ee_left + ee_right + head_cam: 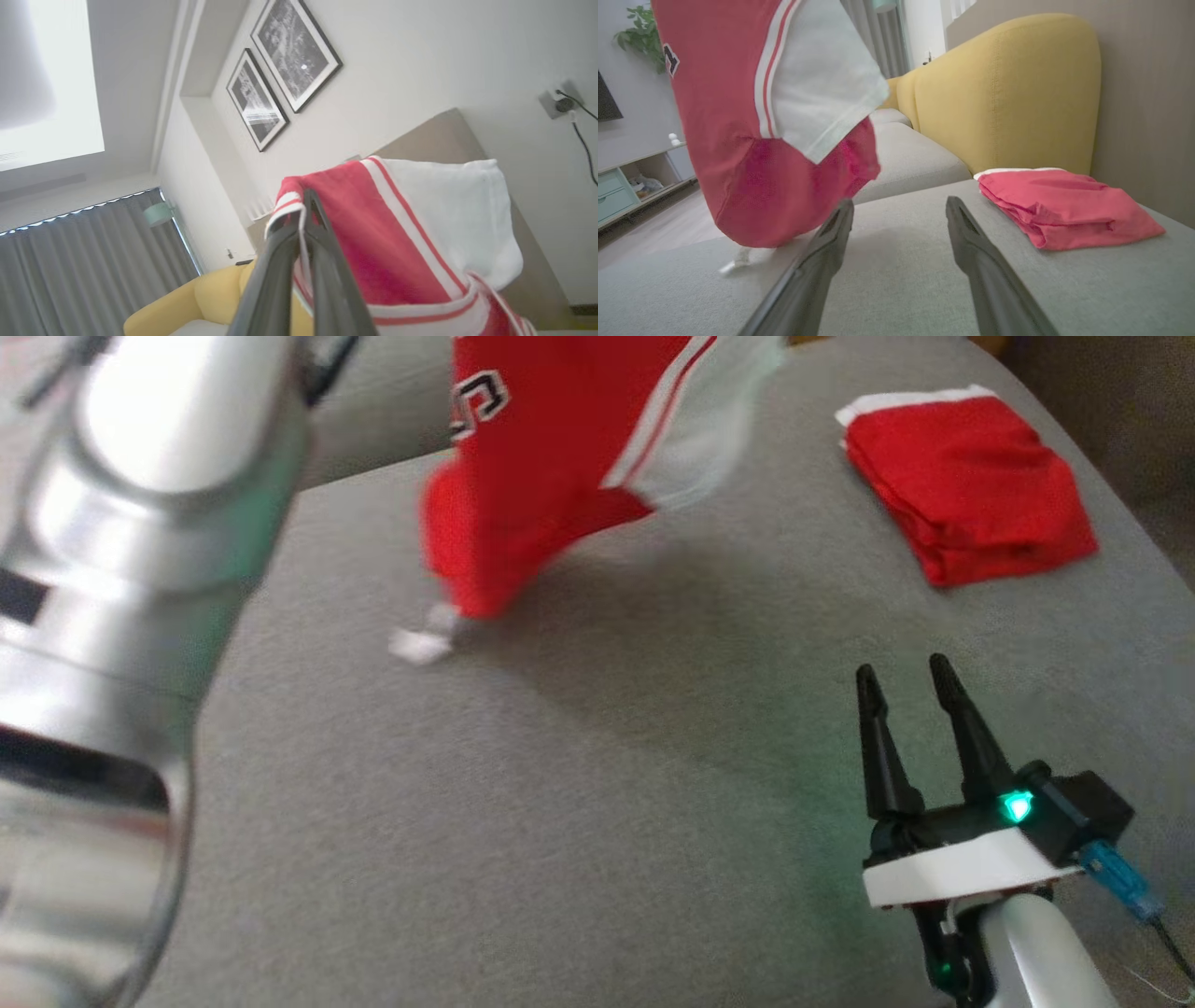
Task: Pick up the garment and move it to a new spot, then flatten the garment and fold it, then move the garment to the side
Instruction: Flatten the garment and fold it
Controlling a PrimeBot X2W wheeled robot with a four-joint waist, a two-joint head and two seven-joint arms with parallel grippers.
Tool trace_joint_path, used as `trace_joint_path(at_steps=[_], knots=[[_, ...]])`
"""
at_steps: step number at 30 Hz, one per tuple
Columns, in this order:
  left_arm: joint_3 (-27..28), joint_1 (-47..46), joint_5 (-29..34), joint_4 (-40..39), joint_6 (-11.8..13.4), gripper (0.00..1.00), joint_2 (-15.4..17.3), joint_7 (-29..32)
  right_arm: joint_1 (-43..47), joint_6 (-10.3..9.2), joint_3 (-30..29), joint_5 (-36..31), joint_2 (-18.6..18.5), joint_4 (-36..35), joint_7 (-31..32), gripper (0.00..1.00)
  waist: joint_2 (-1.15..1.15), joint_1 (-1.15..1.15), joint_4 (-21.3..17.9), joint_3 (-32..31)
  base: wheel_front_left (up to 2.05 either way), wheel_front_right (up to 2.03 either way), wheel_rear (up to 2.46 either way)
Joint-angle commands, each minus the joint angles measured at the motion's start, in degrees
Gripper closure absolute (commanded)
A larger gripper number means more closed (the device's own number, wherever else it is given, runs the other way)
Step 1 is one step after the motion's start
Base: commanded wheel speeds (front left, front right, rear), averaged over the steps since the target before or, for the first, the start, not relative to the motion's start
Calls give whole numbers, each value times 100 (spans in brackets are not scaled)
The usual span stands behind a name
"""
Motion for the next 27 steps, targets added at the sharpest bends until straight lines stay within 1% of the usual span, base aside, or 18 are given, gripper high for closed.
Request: trace_joint_path(at_steps=[1, 4, 7, 10, 13, 14, 17, 19, 21, 24, 25, 26, 27], knots=[[283, -119, -186, -232, -8, 100, 373, 32, -64, -4, 72, -45, -24, -226, -13, 0, 0, 1, 240, -101, 0, 0, 0], [534, 357, -549, -544, -11, 100, 632, 48, 11, -4, -41, -135, -24, -262, -13, 0, 0, 1, 555, -139, 0, 0, 0], [745, 1317, -885, -922, 75, 100, 969, 103, 85, -4, -141, -223, -24, -276, -13, 0, 0, 1, 871, -163, 0, 0, 0], [904, 2658, -1224, -1322, 262, 100, 1257, 129, 155, -4, -246, -306, -24, -293, -13, 0, 0, 1, 1180, -144, 0, 0, 0], [1123, 4064, -1676, -1631, 479, 100, 1378, 83, 199, -4, -328, -373, -24, -297, -13, 0, 0, 1, 1443, -96, 0, 0, 0], [1245, 4882, -1886, -1754, 631, 100, 1427, 18, 209, -4, -348, -408, -23, -291, -13, 0, 0, 1, 1568, -60, 0, 0, 0], [1349, 5846, -2111, -1865, 801, 100, 1362, -67, 236, -4, -370, -445, -23, -287, -13, 0, 0, 1, 1740, -36, 0, 0, 0], [1397, 6317, -2250, -1936, 866, 100, 1245, -106, 264, -4, -364, -476, -23, -272, -13, 0, 0, 1, 1830, -34, 0, 0, 0], [1433, 6683, -2418, -2032, 870, 100, 1100, -127, 287, -4, -383, -498, -23, -262, -13, 0, 0, 1, 1909, -25, 0, 0, 0], [1422, 6954, -2517, -2131, 870, 100, 1008, -135, 302, -4, -411, -519, -23, -261, -13, 0, 0, 1, 1988, -13, 0, 0, 0], [1424, 7044, -2495, -2175, 926, 100, 1001, -140, 308, -4, -418, -526, -23, -258, -13, 0, 0, 1, 2029, -7, 0, 0, 0], [1434, 7101, -2415, -2216, 1020, 73, 1023, -148, 310, -4, -414, -533, -23, -254, -13, 0, 0, 1, 2056, -2, 0, 0, 0], [1449, 7129, -2296, -2267, 1146, 41, 1051, -156, 307, -4, -416, -533, -23, -253, -13, 0, 0, 1, 2084, 8, 0, 0, 0]])
